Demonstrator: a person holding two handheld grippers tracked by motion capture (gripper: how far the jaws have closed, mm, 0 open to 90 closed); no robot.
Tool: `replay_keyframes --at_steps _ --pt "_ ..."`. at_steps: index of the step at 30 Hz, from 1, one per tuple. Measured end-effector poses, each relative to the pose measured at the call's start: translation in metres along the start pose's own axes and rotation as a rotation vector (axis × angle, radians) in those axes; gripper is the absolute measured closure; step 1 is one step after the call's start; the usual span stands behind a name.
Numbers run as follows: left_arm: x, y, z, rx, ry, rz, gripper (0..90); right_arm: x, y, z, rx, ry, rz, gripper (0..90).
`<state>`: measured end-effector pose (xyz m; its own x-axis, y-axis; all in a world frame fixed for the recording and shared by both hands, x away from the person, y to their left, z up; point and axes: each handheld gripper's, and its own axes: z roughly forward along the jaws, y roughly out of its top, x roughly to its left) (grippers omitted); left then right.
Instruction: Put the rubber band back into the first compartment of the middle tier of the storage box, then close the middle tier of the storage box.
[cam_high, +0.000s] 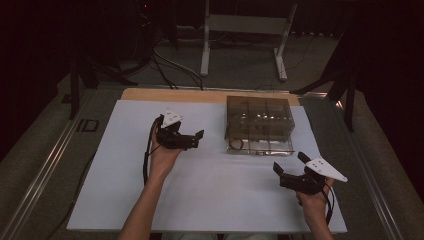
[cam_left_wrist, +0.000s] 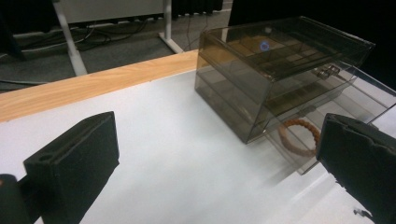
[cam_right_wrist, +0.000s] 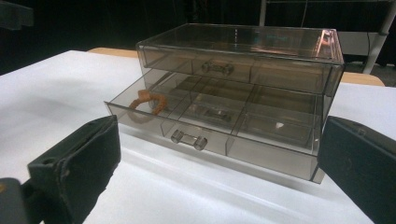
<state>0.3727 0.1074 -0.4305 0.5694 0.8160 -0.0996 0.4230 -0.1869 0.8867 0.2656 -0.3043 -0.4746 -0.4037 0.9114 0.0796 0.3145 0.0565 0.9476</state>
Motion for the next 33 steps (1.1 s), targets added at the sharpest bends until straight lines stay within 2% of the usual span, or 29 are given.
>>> replay_keyframes --at_steps 10,15,27,33 --pt "0.013 -0.009 -0.027 -0.033 0.055 0.016 0.8 0.0 0.0 0.001 0.002 -0.001 0.003 0.0" --pt "0.02 -0.013 -0.036 -0.051 0.054 -0.003 0.9 0.0 0.0 0.001 0.001 -0.004 0.006 0.0" --pt "0.026 -0.028 -0.05 -0.035 0.07 0.016 0.8 0.0 0.0 0.001 0.004 -0.004 0.004 0.0" --pt "0.03 -0.039 -0.063 -0.039 0.107 0.037 0.8 -0.001 0.0 0.002 0.005 0.001 0.005 0.0"
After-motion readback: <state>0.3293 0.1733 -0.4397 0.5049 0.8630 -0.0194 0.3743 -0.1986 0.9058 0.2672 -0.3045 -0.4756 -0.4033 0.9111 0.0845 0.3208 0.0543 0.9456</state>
